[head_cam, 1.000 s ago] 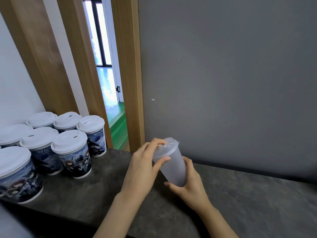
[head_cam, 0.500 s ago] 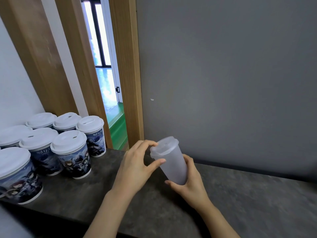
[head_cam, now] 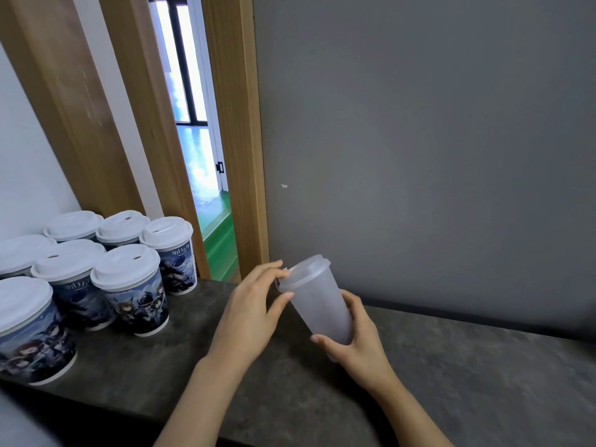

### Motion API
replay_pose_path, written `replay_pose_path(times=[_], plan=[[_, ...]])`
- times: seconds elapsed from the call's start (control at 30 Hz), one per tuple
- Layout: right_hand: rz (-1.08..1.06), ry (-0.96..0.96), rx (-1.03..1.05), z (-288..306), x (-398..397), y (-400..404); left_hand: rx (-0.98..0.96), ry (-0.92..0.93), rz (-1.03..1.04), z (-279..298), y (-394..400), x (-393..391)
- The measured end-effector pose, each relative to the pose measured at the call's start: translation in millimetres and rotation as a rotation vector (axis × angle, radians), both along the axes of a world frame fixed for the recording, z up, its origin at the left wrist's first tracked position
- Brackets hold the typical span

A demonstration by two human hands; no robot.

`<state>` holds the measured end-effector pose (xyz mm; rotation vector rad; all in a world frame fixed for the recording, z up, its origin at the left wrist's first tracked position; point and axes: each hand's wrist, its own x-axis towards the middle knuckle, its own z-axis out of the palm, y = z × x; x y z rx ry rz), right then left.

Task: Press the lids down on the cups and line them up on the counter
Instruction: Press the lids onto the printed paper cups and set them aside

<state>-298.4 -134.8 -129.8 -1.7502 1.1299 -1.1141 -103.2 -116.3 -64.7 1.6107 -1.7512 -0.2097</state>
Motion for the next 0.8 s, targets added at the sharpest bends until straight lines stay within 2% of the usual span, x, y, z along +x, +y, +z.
replay_pose_path(times=[0.3, 0.43, 0.6, 0.8], plan=[[-0.073, 0.036, -0.050, -4.6, 2.2, -0.9, -0.056, 0.009, -0.060, -9.6, -0.9, -10.9], [-0.078, 0.021, -0.068, 1.2, -5.4, 0.2, -0.112, 0.017, -0.152, -2.0, 1.8, -25.7], [-0.252, -0.037, -0.119, -0.5, -57.6, 20.9, -0.062, -0.037, -0.360, 4.4, 4.0, -65.3], [-0.428, -0.156, -0.074, -5.8, -140.6, 48.7, -0.102, 0.060, -0.599, 15.0, 14.3, -166.5]])
